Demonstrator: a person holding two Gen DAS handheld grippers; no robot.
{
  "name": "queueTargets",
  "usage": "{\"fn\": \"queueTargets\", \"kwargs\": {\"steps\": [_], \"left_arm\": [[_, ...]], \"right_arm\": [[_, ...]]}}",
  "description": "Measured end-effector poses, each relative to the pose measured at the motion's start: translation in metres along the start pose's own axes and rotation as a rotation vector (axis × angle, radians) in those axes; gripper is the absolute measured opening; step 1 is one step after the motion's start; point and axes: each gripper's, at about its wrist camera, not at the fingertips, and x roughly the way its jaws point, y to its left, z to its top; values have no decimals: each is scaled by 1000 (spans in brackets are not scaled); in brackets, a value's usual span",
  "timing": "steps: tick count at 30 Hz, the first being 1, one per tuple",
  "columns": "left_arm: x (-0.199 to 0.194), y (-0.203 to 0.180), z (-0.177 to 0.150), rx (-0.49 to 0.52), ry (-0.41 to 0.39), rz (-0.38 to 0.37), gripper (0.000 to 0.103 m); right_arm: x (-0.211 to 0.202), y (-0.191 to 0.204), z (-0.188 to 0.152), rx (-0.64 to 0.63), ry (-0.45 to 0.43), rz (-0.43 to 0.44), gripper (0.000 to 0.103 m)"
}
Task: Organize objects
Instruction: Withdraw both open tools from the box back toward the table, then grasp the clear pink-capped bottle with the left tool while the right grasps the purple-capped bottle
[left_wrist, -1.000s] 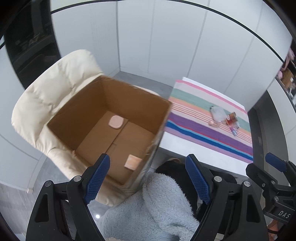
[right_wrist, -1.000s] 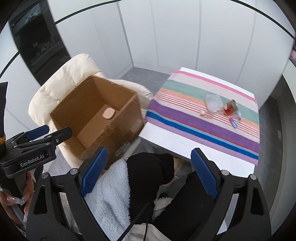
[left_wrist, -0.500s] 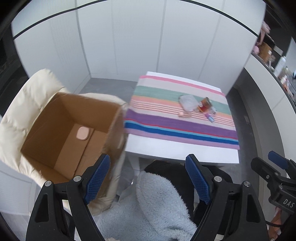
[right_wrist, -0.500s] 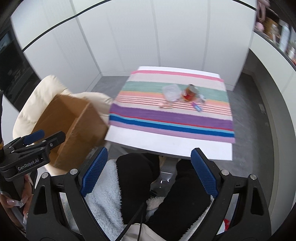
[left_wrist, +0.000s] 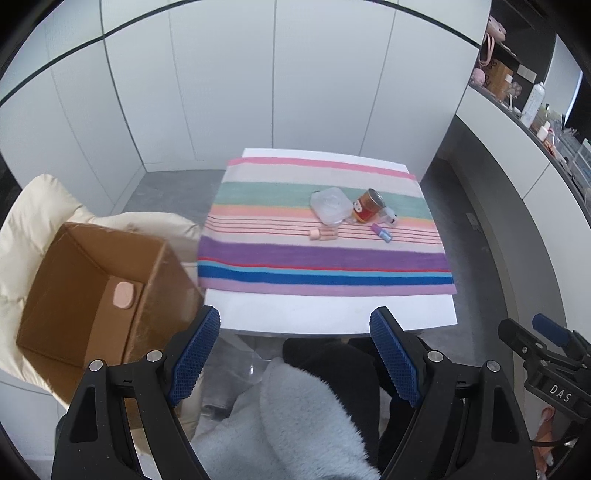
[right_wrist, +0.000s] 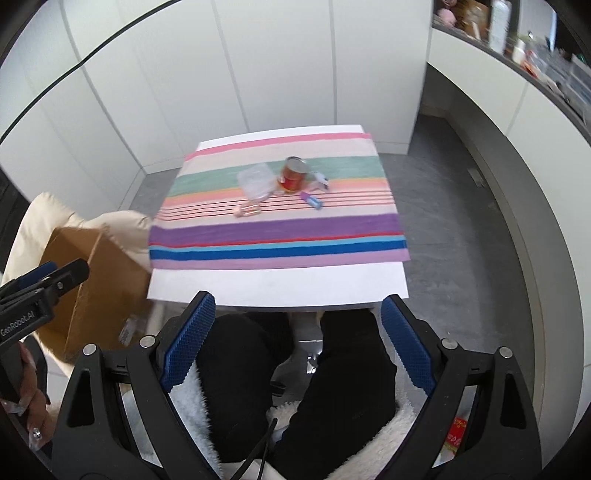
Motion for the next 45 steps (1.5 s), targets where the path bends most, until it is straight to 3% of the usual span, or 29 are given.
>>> {"fn": "queueTargets", "kwargs": {"steps": [13, 15, 22, 28, 34, 40, 43, 45], "left_arm": [[84, -28, 46, 6, 33, -5, 85], [105, -28, 54, -1, 36, -5, 85], [183, -26, 76, -69, 96, -11, 85], [246, -26, 77, -127, 170, 3, 85], [289, -18, 69, -153, 224, 35, 85], [305, -5, 68, -171, 237, 62, 85], [312, -2, 69, -183, 234, 62, 85], [317, -3, 70, -189, 235, 52, 85]], "right_arm": [[80, -45, 35, 89, 33, -5, 93], [106, -51, 46, 104, 40, 39, 93], [190, -62, 74, 151, 62, 51, 93], [271, -67, 91, 347, 114, 87, 93], [343, -47, 109, 468, 107, 8, 93], [384, -20, 119, 470, 83, -148, 90], [388, -7, 119, 426, 53, -238, 65], [388, -2, 116, 388, 37, -273, 61]]}}
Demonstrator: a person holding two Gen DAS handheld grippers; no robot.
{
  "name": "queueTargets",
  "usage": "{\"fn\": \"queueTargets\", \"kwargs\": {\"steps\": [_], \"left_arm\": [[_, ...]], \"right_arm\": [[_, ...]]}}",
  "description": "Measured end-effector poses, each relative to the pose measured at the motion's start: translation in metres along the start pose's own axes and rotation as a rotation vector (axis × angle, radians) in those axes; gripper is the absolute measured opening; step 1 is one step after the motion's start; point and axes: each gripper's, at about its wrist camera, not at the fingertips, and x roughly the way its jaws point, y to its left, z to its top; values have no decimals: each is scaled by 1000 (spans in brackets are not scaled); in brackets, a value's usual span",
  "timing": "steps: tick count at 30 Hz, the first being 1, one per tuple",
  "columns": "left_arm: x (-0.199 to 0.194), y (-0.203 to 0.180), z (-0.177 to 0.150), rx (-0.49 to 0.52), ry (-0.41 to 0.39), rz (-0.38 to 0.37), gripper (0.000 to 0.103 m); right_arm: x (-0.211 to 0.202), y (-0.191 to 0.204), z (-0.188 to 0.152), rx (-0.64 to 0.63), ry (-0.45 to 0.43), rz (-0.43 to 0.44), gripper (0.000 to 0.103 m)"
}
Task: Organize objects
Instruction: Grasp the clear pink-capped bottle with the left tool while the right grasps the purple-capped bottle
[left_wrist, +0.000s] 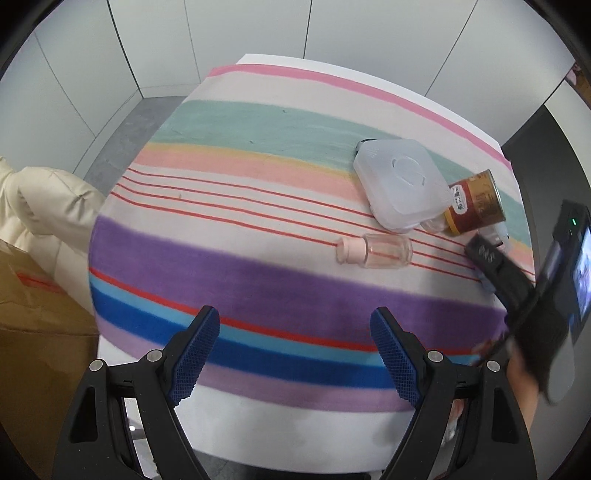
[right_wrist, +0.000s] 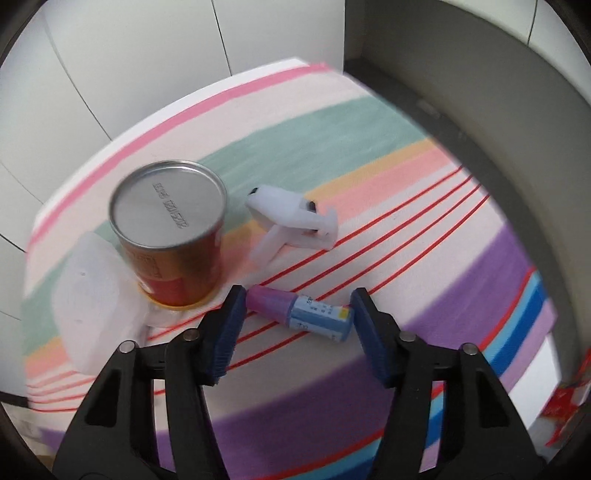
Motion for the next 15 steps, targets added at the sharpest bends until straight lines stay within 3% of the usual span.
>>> {"fn": "queueTargets", "kwargs": {"steps": [3, 9, 13, 15], "left_arm": [[10, -6, 2, -5, 16, -41, 85], [32, -31, 9, -21, 25, -115, 85], [57, -46, 20, -41, 58, -130, 88], [57, -55, 25, -34, 11, -111, 86]], "right_arm": [[-5, -1, -7, -66, -39, 12, 61], [-18, -28, -12, -177, -33, 98, 61], [-26, -43, -14, -217, -25, 107, 60], [-31, -49, -14, -221, -26, 109, 60]]}}
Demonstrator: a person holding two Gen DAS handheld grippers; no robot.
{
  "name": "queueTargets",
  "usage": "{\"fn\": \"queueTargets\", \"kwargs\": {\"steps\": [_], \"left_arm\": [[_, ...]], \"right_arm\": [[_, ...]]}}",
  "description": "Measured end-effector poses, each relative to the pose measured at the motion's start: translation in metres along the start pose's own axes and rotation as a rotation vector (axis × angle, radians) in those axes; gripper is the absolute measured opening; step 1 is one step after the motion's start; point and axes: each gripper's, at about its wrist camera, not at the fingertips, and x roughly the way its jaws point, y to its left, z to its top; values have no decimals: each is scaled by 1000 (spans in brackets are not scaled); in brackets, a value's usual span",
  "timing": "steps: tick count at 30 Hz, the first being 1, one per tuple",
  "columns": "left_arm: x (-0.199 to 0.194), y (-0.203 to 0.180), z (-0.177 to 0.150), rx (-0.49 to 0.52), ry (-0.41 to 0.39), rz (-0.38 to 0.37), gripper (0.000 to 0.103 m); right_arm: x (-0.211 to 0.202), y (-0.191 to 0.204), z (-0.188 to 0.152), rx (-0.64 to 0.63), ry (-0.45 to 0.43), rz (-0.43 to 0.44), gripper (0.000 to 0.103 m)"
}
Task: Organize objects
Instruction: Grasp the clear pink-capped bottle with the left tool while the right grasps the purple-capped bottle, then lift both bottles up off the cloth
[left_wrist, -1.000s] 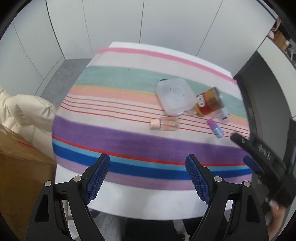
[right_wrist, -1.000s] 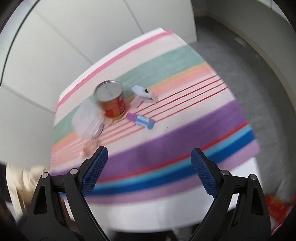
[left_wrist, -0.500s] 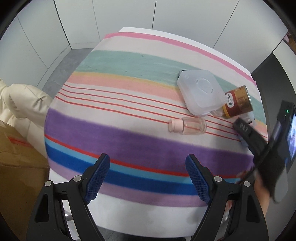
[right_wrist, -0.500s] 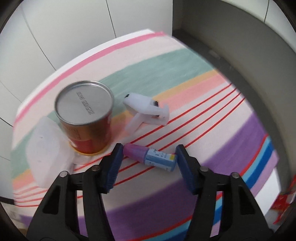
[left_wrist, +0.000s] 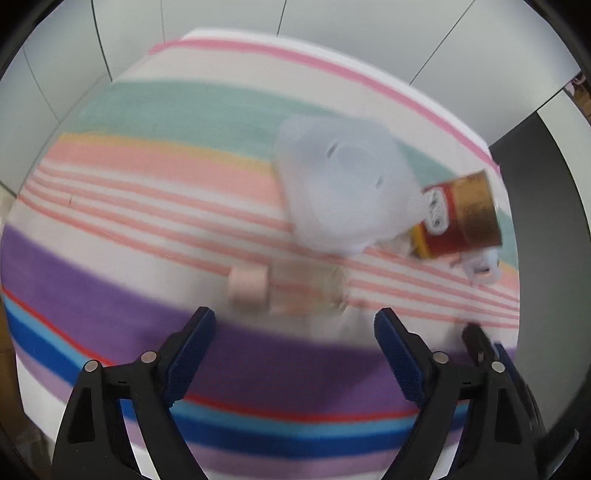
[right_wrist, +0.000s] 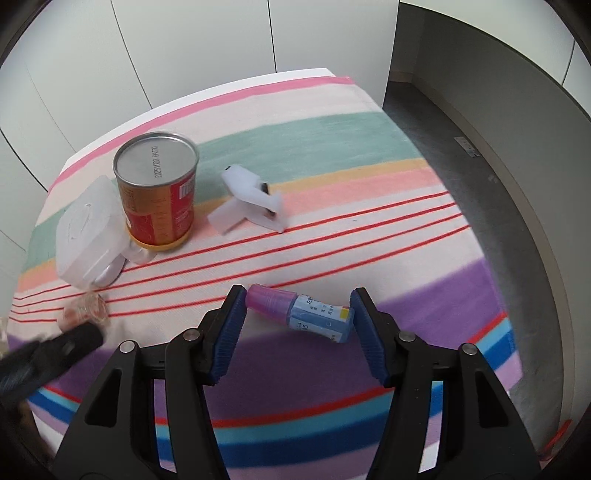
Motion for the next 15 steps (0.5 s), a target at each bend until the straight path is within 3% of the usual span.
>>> {"fn": "queueTargets", "kwargs": {"steps": [1, 2, 4, 7, 15], "left_arm": [[1, -2, 2, -3, -14, 10, 82], [1, -1, 3, -14, -33, 11, 62], [1, -2, 6, -7, -45, -8, 64], [-2, -6, 6, 48, -53, 50, 63], [-22, -7, 11, 107, -99, 84, 63]], "right_arm": [[-3, -1, 0, -5, -2, 7, 60], [-5, -2, 0, -14, -5, 14, 60], [-10, 0, 1, -40, -9, 25, 60], [-17, 9, 4, -74, -11, 38, 60], [-19, 15, 10, -135, 2, 54, 60]]}}
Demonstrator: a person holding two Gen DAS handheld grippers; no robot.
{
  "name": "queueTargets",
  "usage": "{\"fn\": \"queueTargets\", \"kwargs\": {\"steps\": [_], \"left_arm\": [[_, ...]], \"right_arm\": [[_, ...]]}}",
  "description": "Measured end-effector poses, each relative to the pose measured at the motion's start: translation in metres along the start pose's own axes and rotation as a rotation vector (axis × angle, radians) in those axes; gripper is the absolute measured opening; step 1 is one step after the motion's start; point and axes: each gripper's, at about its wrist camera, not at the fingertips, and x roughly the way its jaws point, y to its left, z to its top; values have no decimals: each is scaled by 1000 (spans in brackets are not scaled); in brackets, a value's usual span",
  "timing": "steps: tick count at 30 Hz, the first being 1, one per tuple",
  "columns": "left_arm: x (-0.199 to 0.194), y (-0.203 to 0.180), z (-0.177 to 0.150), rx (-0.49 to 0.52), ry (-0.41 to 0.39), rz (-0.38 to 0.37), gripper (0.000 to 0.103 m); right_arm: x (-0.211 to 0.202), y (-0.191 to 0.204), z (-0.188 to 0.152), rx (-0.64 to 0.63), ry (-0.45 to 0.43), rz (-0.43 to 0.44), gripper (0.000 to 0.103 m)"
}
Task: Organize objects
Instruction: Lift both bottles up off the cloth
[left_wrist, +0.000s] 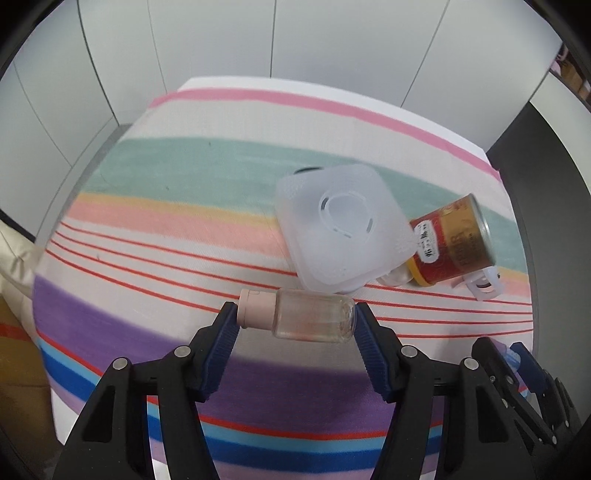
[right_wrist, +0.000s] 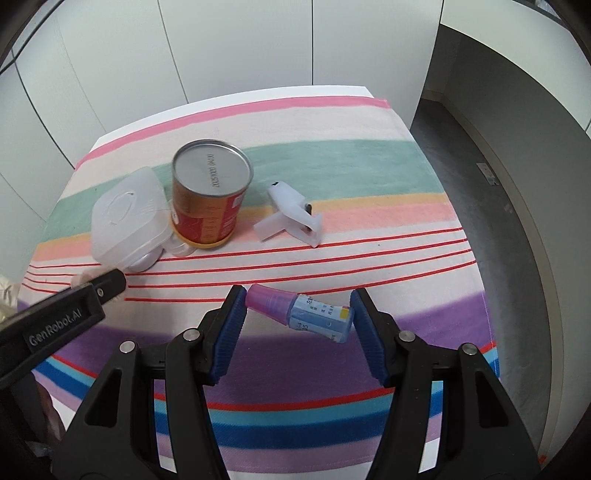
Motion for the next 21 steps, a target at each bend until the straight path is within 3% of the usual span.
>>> {"fn": "queueTargets", "kwargs": {"steps": [7, 12, 21], "left_arm": [[-29, -7, 12, 38, -29, -4, 63], [-74, -6, 23, 74, -88, 2, 63], [-171, -18, 52, 101, -186, -23, 63]], "right_arm": [[-14, 0, 7, -4, 5, -5, 60], [-42, 1, 23, -18, -8, 4, 60], [-129, -3, 67, -38, -64, 9, 60]]}}
